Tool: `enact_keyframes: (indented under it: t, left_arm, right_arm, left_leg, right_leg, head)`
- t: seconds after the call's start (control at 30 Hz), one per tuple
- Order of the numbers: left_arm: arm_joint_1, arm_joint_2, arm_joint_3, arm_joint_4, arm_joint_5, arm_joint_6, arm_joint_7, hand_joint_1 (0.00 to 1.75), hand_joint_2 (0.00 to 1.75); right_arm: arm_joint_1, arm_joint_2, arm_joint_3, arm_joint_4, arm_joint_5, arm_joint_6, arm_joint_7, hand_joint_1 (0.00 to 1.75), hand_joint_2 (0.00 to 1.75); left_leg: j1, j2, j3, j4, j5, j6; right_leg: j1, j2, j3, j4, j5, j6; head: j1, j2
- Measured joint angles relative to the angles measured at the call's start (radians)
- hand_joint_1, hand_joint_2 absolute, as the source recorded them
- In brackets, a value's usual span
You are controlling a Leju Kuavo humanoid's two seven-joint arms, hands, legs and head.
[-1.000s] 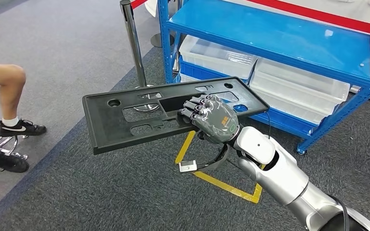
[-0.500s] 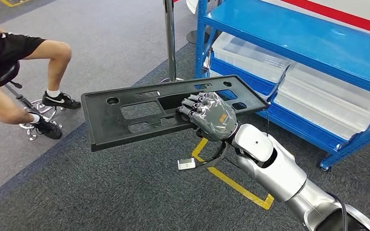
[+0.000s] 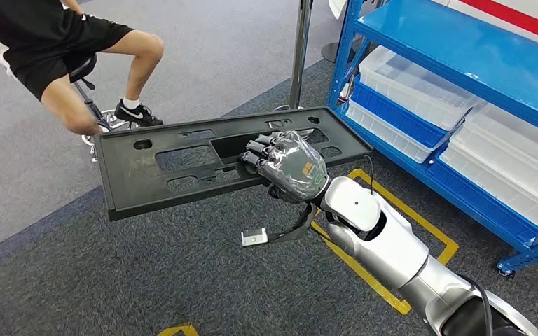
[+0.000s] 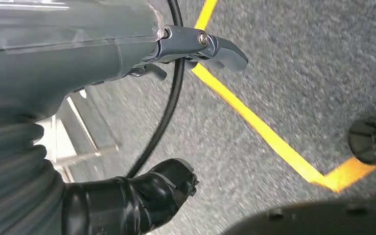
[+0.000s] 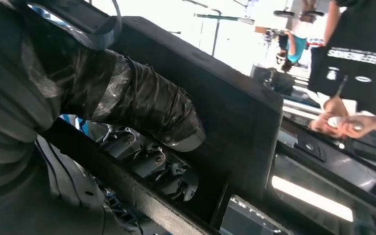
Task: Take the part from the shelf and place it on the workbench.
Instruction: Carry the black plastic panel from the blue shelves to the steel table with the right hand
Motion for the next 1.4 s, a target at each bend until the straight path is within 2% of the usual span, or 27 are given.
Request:
enact_keyframes:
  t: [0.03, 0.07, 0.1, 0.13, 0.17, 0.23, 0.3, 0.33, 0.4, 0.47, 0.5, 0.53, 0.6, 0.67, 0.73, 0.8, 0.83, 0.9, 0.97, 1.03, 1.1, 1.13, 1.2, 1.23, 1.3, 1.37, 1.4]
  left_arm:
    - [0.002, 0.0, 0.002, 0.0, 0.002, 0.0, -0.005, 0.0, 1.75]
    - [0.005, 0.001, 0.003, 0.0, 0.004, -0.001, -0.008, 0.0, 1.75]
    - [0.008, 0.0, 0.004, 0.0, 0.004, -0.002, -0.009, 0.0, 1.75]
    - [0.009, 0.0, 0.004, 0.0, 0.005, -0.004, -0.009, 0.0, 1.75]
    - [0.009, -0.001, 0.005, 0.0, 0.008, -0.007, -0.009, 0.0, 1.75]
    - [0.005, -0.002, 0.009, 0.0, 0.017, -0.013, -0.009, 0.0, 1.75]
    - [0.002, -0.001, 0.014, 0.0, 0.029, -0.023, -0.009, 0.0, 1.75]
    - [0.0, 0.001, 0.017, -0.001, 0.037, -0.032, -0.01, 0.0, 1.75]
    - [-0.006, 0.015, 0.028, -0.006, 0.061, -0.065, -0.007, 0.0, 1.75]
    - [-0.026, 0.046, 0.043, -0.015, 0.081, -0.106, 0.009, 0.0, 1.75]
    - [-0.04, 0.064, 0.05, -0.02, 0.084, -0.124, 0.017, 0.0, 1.75]
    - [-0.055, 0.081, 0.056, -0.026, 0.083, -0.136, 0.02, 0.0, 1.75]
    - [-0.08, 0.106, 0.066, -0.037, 0.078, -0.144, 0.017, 0.0, 1.75]
    - [-0.097, 0.117, 0.075, -0.048, 0.076, -0.143, 0.013, 0.0, 1.75]
    - [-0.106, 0.119, 0.08, -0.057, 0.075, -0.142, 0.012, 0.0, 1.75]
    - [-0.109, 0.119, 0.083, -0.063, 0.075, -0.141, 0.011, 0.0, 1.75]
    - [-0.109, 0.119, 0.083, -0.066, 0.075, -0.141, 0.011, 0.0, 1.75]
    - [-0.107, 0.117, 0.084, -0.071, 0.073, -0.143, 0.009, 0.0, 1.75]
    - [-0.106, 0.116, 0.084, -0.08, 0.065, -0.144, 0.007, 0.0, 1.75]
    - [-0.105, 0.116, 0.084, -0.092, 0.053, -0.141, 0.009, 0.0, 1.75]
    - [-0.101, 0.118, 0.084, -0.102, 0.042, -0.138, 0.014, 0.0, 1.75]
    - [-0.097, 0.118, 0.084, -0.105, 0.04, -0.137, 0.015, 0.0, 1.75]
    - [-0.095, 0.118, 0.084, -0.111, 0.038, -0.137, 0.018, 0.0, 1.75]
    - [-0.096, 0.117, 0.084, -0.115, 0.038, -0.137, 0.019, 0.0, 1.75]
    - [-0.098, 0.117, 0.086, -0.122, 0.04, -0.137, 0.023, 0.0, 1.75]
    - [-0.098, 0.115, 0.089, -0.131, 0.035, -0.14, 0.029, 0.0, 1.75]
    - [-0.096, 0.115, 0.091, -0.137, 0.024, -0.142, 0.032, 0.0, 1.75]
  right_arm:
    - [0.0, 0.001, 0.002, 0.001, -0.001, 0.0, 0.001, 1.75, 1.75]
    - [0.0, 0.002, 0.004, 0.002, -0.001, 0.0, 0.001, 1.75, 1.75]
    - [-0.002, 0.002, 0.006, 0.004, -0.002, 0.001, 0.002, 1.75, 1.75]
    - [-0.005, 0.004, 0.006, 0.004, -0.004, 0.001, 0.001, 1.75, 1.75]
    - [-0.008, 0.005, 0.006, 0.005, -0.007, 0.001, 0.0, 1.75, 1.75]
    - [-0.014, 0.007, 0.006, 0.006, -0.013, 0.001, -0.003, 1.75, 1.75]
    - [-0.018, 0.009, 0.007, 0.01, -0.02, 0.004, -0.009, 1.75, 1.75]
    - [-0.021, 0.011, 0.008, 0.012, -0.026, 0.007, -0.016, 1.75, 1.75]
    - [-0.038, 0.026, 0.018, 0.018, -0.045, 0.023, -0.036, 1.75, 1.75]
    - [-0.07, 0.052, 0.036, 0.025, -0.06, 0.042, -0.049, 1.75, 1.75]
    - [-0.086, 0.065, 0.047, 0.029, -0.065, 0.049, -0.05, 1.75, 1.75]
    - [-0.099, 0.078, 0.057, 0.034, -0.067, 0.053, -0.046, 1.75, 1.75]
    - [-0.115, 0.097, 0.076, 0.043, -0.068, 0.055, -0.039, 1.75, 1.75]
    - [-0.123, 0.105, 0.088, 0.051, -0.068, 0.053, -0.034, 1.75, 1.75]
    - [-0.126, 0.105, 0.094, 0.058, -0.068, 0.052, -0.033, 1.75, 1.75]
    - [-0.124, 0.104, 0.1, 0.068, -0.068, 0.051, -0.033, 1.75, 1.75]
    - [-0.123, 0.104, 0.104, 0.073, -0.068, 0.051, -0.033, 1.75, 1.75]
    - [-0.123, 0.104, 0.11, 0.079, -0.068, 0.051, -0.033, 1.75, 1.75]
    - [-0.124, 0.104, 0.112, 0.083, -0.068, 0.051, -0.032, 1.75, 1.75]
    - [-0.124, 0.104, 0.114, 0.089, -0.067, 0.049, -0.029, 1.75, 1.75]
    - [-0.124, 0.106, 0.116, 0.094, -0.066, 0.048, -0.026, 1.75, 1.75]
    - [-0.126, 0.108, 0.116, 0.096, -0.066, 0.047, -0.025, 1.75, 1.75]
    - [-0.129, 0.113, 0.117, 0.098, -0.065, 0.047, -0.023, 1.75, 1.75]
    - [-0.13, 0.114, 0.117, 0.099, -0.065, 0.046, -0.022, 1.75, 1.75]
    - [-0.131, 0.115, 0.118, 0.105, -0.067, 0.046, -0.022, 1.75, 1.75]
    - [-0.131, 0.117, 0.121, 0.115, -0.075, 0.047, -0.022, 1.75, 1.75]
    - [-0.133, 0.118, 0.121, 0.122, -0.08, 0.047, -0.023, 1.75, 1.75]
  left_leg:
    - [-0.001, -0.013, -0.009, 0.005, 0.007, -0.006]
    - [-0.001, -0.026, -0.014, 0.008, 0.016, -0.011]
    - [0.0, -0.028, -0.019, 0.01, 0.02, -0.015]
    - [-0.001, -0.014, -0.026, 0.018, 0.012, -0.019]
    - [-0.001, 0.011, -0.038, 0.043, -0.011, -0.023]
    - [0.001, 0.069, -0.075, 0.151, -0.091, -0.029]
    - [0.005, 0.088, -0.108, 0.27, -0.147, -0.034]
    - [0.006, 0.09, -0.104, 0.29, -0.151, -0.034]
    - [0.004, 0.099, -0.037, 0.218, -0.12, -0.028]
    - [-0.008, 0.137, 0.054, 0.083, -0.098, -0.012]
    - [-0.017, 0.153, 0.08, 0.039, -0.094, -0.002]
    - [-0.025, 0.162, 0.089, 0.016, -0.097, 0.006]
    - [-0.028, 0.145, 0.094, -0.008, -0.083, 0.023]
    - [-0.022, 0.123, 0.107, -0.042, -0.064, 0.035]
    - [-0.019, 0.103, 0.111, -0.058, -0.053, 0.038]
    - [-0.019, 0.079, 0.104, -0.052, -0.052, 0.04]
    - [-0.019, 0.066, 0.1, -0.046, -0.053, 0.04]
    - [-0.019, 0.037, 0.092, -0.03, -0.056, 0.037]
    - [-0.017, 0.01, 0.079, -0.009, -0.061, 0.029]
    - [-0.013, -0.013, 0.062, 0.003, -0.06, 0.018]
    - [-0.01, -0.033, 0.052, 0.001, -0.053, 0.004]
    - [-0.011, -0.028, 0.048, 0.004, -0.055, -0.001]
    - [-0.011, 0.019, 0.023, 0.054, -0.085, -0.012]
    - [-0.009, 0.051, -0.002, 0.11, -0.115, -0.017]
    - [-0.001, 0.083, -0.063, 0.235, -0.168, -0.027]
    - [0.007, 0.091, -0.074, 0.261, -0.162, -0.032]
    - [0.01, 0.097, -0.048, 0.214, -0.135, -0.033]
  right_leg:
    - [0.002, 0.008, 0.003, -0.008, -0.01, -0.004]
    - [0.002, -0.001, -0.003, -0.007, -0.007, -0.012]
    - [0.002, -0.015, -0.006, -0.007, -0.004, -0.019]
    - [0.002, -0.028, -0.01, -0.006, 0.003, -0.028]
    - [0.002, -0.042, -0.016, -0.006, 0.01, -0.037]
    - [0.008, -0.07, -0.027, -0.006, 0.021, -0.048]
    - [0.015, -0.101, -0.039, -0.006, 0.029, -0.05]
    - [0.018, -0.117, -0.044, -0.006, 0.032, -0.05]
    - [0.022, -0.144, -0.051, -0.006, 0.037, -0.05]
    - [0.025, -0.168, -0.054, -0.007, 0.04, -0.047]
    - [0.025, -0.18, -0.054, -0.009, 0.043, -0.043]
    - [0.025, -0.193, -0.054, -0.012, 0.045, -0.039]
    - [0.026, -0.214, -0.047, -0.023, 0.049, -0.029]
    - [0.024, -0.17, -0.051, -0.008, 0.035, -0.021]
    - [0.02, -0.098, -0.096, 0.087, -0.015, -0.017]
    - [0.02, -0.074, -0.159, 0.204, -0.056, -0.013]
    - [0.02, -0.072, -0.174, 0.227, -0.052, -0.011]
    - [0.019, -0.064, -0.148, 0.159, 0.008, -0.011]
    - [0.015, -0.026, -0.096, 0.043, 0.059, -0.014]
    - [0.015, 0.0, -0.079, -0.004, 0.067, -0.02]
    - [0.017, -0.017, -0.08, -0.011, 0.073, -0.031]
    - [0.016, -0.028, -0.076, -0.018, 0.077, -0.038]
    - [0.013, -0.053, -0.068, -0.034, 0.085, -0.051]
    - [0.015, -0.066, -0.065, -0.037, 0.086, -0.053]
    - [0.018, -0.095, -0.064, -0.039, 0.086, -0.054]
    - [0.019, -0.123, -0.064, -0.039, 0.083, -0.052]
    - [0.019, -0.136, -0.063, -0.039, 0.082, -0.05]
  head:
    - [-0.001, 0.0]
    - [-0.002, 0.0]
    - [-0.003, 0.0]
    - [-0.006, 0.0]
    - [-0.008, 0.0]
    - [-0.013, 0.0]
    - [-0.012, 0.0]
    - [-0.012, 0.0]
    - [-0.012, 0.0]
    - [-0.012, 0.0]
    - [-0.012, 0.0]
    - [-0.013, 0.0]
    - [-0.014, 0.0]
    - [-0.013, 0.0]
    - [-0.012, 0.0]
    - [-0.012, 0.0]
    - [-0.012, 0.0]
    - [-0.012, 0.0]
    - [-0.012, 0.0]
    - [-0.013, 0.0]
    - [-0.012, 0.0]
    - [-0.012, 0.0]
    - [-0.016, 0.0]
    - [-0.018, 0.0]
    - [-0.019, 0.0]
    - [-0.019, 0.0]
    - [-0.019, 0.0]
